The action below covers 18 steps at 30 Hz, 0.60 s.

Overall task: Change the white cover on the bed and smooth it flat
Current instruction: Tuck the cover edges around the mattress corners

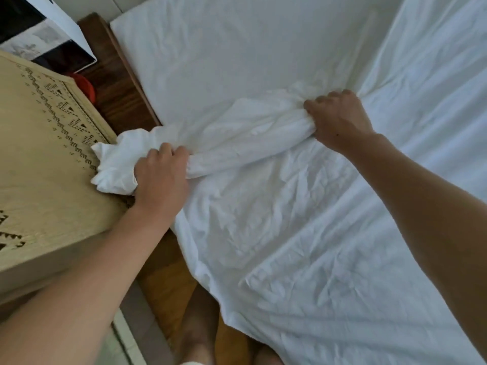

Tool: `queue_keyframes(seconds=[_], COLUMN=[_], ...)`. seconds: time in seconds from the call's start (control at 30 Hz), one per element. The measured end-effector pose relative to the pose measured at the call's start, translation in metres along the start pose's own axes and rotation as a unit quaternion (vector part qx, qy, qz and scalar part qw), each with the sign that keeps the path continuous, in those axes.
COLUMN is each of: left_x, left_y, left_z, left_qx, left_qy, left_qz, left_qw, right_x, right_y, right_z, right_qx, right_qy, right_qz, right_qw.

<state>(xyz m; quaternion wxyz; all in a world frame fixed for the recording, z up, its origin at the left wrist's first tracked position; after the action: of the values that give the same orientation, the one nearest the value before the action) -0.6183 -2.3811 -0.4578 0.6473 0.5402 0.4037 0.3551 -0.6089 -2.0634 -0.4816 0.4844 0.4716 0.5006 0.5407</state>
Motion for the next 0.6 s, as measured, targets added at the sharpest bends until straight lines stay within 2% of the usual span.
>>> queue_keyframes(seconds=[0.07, 0.2, 0.37, 0.5, 0.6], left_x=[0.017, 0.062, 0.090, 0.095, 0.097], left_y=[0.005, -0.001, -0.040, -0.046, -0.048], left_z=[0.023, 0.082, 0.131, 0.133, 0.148], left_qx=[-0.023, -0.008, -0.004, 0.002, 0.014], left_qy=[0.014, -0.002, 0.012, 0.091, 0.195], left_qz=[0.025, 0.080, 0.080, 0.120, 0.185], left_qw=[0.999, 0.997, 0.997, 0.989, 0.963], right_x=[0.003, 0.011, -0.001, 0.002, 0.005], right_y=[-0.002, -0.009, -0.040, -0.038, -0.035], right_z=[0.018, 0.070, 0.112, 0.104, 0.105], right_qx=[0.024, 0.053, 0.011, -0.001, -0.039], right_qy=[-0.027, -0.074, -0.141, -0.124, -0.100], right_qz=[0.004, 0.008, -0.002, -0.001, -0.002], right_qw=[0.999, 0.996, 0.990, 0.992, 0.994])
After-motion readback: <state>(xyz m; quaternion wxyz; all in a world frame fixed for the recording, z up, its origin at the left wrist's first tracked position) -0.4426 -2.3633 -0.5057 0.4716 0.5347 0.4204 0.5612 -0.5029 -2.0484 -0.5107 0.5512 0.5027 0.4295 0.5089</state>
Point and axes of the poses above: each hand's wrist, its own z-axis away from the middle knuckle, its own y-axis out of the back of the hand, x = y × z, the point moved 1 cm from there along -z, towards the middle knuckle, and after that the axes turned 5 degrees about x, right-handed, at the moved point
